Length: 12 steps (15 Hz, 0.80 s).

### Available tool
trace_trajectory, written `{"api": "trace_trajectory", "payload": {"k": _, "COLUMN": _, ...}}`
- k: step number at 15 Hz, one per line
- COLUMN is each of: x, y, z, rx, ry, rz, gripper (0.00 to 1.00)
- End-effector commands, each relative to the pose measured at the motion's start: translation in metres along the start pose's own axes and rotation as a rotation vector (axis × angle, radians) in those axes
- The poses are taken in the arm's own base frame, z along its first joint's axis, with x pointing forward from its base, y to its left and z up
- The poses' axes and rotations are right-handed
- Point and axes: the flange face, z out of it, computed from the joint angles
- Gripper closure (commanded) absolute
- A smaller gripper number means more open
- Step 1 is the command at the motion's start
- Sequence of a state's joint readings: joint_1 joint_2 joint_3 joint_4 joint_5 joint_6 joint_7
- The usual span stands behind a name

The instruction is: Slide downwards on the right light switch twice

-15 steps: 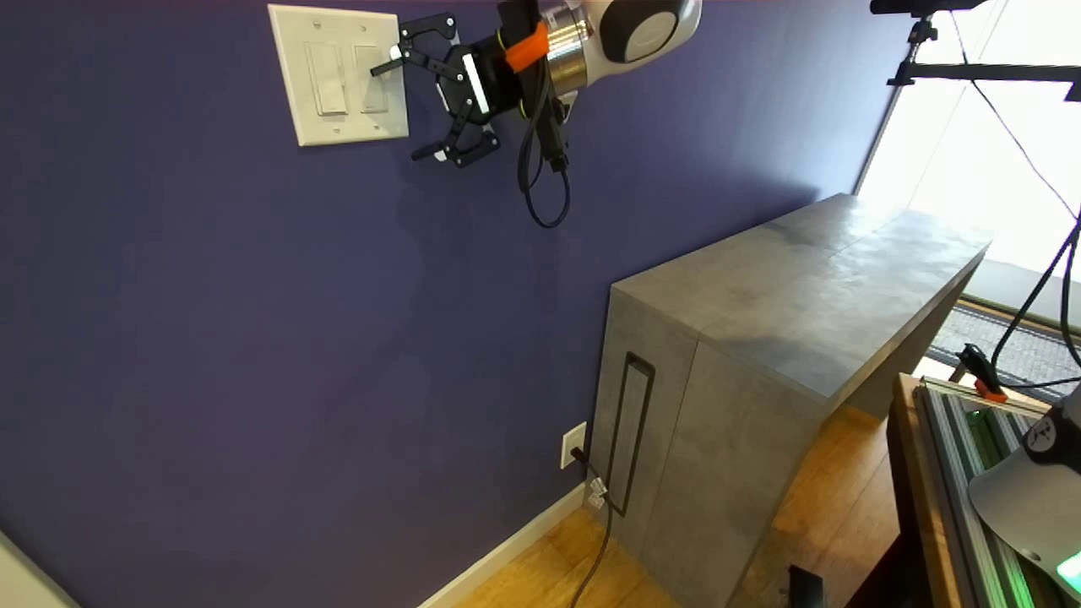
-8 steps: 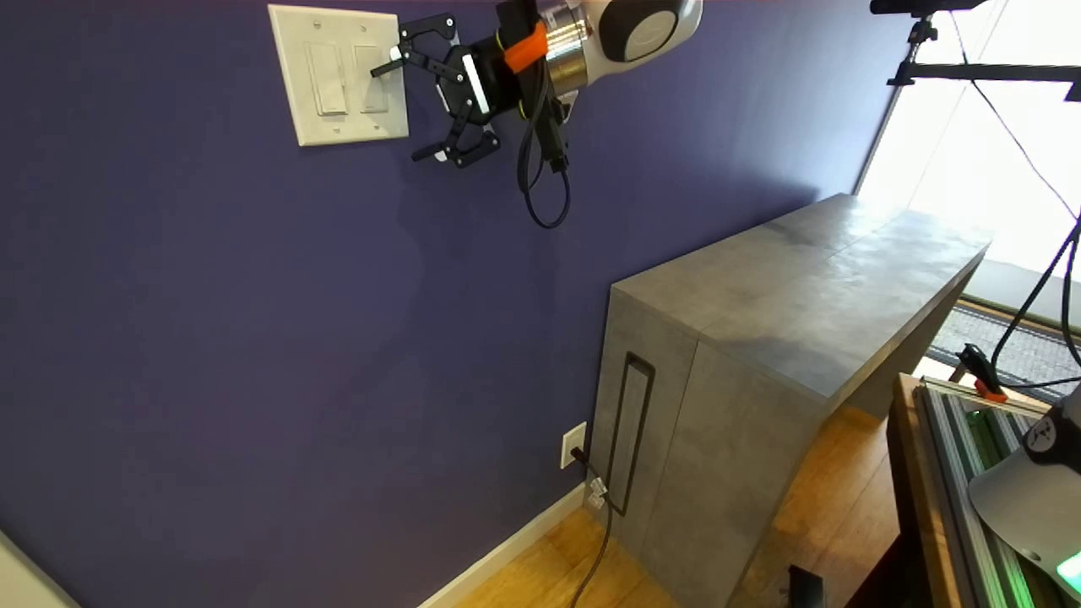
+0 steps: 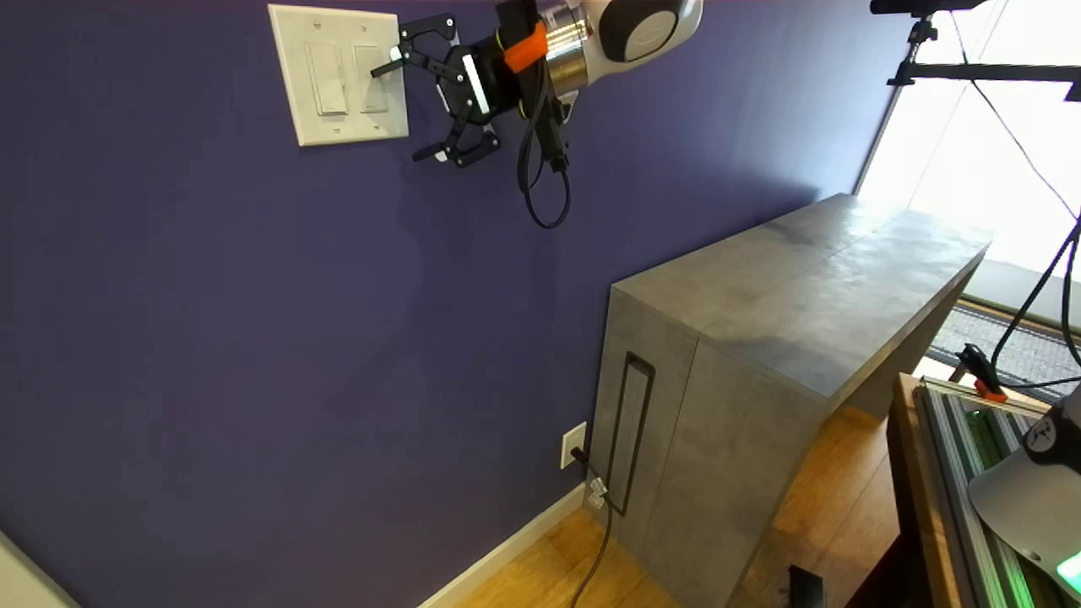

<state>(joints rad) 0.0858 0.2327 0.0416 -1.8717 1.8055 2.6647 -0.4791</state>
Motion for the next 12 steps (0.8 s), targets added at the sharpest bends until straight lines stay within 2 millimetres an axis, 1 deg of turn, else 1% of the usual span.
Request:
{"api": "trace_trajectory", "payload": {"k": 1, "x": 0.007, "y": 0.005, "z": 0.001, "rx": -0.018, "ry": 0.031, "rz": 0.028, "gripper": 0.00}}
{"api": "trace_trajectory", "payload": {"k": 7, "x": 0.009, "y": 0.014, "z": 0.005, "rx": -0.034, "ry": 0.022, "rz": 0.055, "gripper": 0.00}}
{"api": "trace_trajectory", "payload": {"k": 12, "x": 0.010, "y": 0.016, "z": 0.007, "rx": -0.038, "ry": 0.013, "rz": 0.067, "gripper": 0.00}}
